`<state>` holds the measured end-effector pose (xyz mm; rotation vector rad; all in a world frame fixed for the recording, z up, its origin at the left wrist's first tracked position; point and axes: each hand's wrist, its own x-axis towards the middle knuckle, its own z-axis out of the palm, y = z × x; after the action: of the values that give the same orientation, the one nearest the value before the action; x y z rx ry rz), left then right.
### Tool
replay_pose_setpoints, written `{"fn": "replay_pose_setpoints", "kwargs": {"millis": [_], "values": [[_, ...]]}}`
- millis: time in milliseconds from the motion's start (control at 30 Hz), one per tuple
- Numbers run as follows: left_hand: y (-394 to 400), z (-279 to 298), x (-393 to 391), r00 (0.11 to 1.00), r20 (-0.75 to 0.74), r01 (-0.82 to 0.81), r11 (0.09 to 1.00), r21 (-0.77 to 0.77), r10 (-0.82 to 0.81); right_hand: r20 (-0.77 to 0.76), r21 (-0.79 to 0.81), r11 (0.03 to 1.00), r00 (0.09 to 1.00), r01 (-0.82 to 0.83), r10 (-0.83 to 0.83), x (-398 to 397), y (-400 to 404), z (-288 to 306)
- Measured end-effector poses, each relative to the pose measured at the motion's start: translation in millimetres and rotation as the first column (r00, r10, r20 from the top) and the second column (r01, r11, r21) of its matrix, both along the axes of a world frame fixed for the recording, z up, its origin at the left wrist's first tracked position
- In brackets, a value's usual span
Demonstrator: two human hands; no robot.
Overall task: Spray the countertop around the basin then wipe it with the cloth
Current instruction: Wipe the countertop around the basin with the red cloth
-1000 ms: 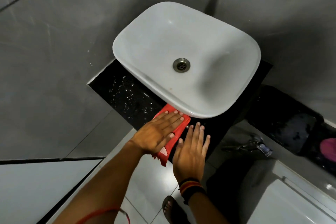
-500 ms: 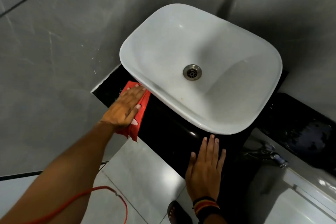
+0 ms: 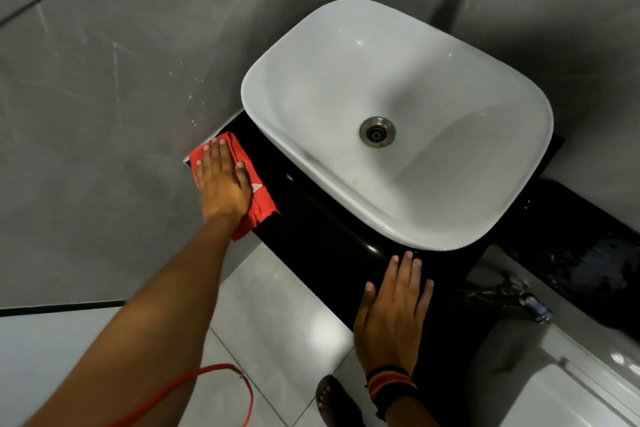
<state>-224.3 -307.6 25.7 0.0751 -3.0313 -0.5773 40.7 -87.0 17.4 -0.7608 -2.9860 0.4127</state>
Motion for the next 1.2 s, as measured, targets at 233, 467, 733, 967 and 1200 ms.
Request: {"fn": "replay_pose_setpoints", "kwargs": {"millis": [233, 467, 733, 967, 1200], "values": [[60, 2, 46, 0.931, 0.053, -0.364, 0.931, 0.038, 0.362, -0.007, 0.000, 1.000, 1.000, -0.019, 0.019, 1, 1, 0], [111, 1, 122, 0.950, 0.070, -0.308, 0.951, 0.035, 0.305, -0.058, -0.069, 0.997, 0.998, -0.019, 0.015, 2, 2, 3], [168, 0, 226, 0.993, 0.058, -0.104, 0.993, 0.062, 0.101, -0.358, -0.605, 0.794, 0.909, -0.050, -0.215, 16, 18, 17], [213, 4, 297, 0.959, 0.194, 0.217, 0.976, -0.027, -0.208, -0.364, -0.644, 0.764, 0.892, -0.032, -0.270, 53, 53, 20], [190, 3, 308, 0.842, 0.128, 0.507, 0.849, 0.147, -0.525, -0.369, -0.670, 0.734, 0.908, -0.111, -0.199, 64, 53, 19]]}}
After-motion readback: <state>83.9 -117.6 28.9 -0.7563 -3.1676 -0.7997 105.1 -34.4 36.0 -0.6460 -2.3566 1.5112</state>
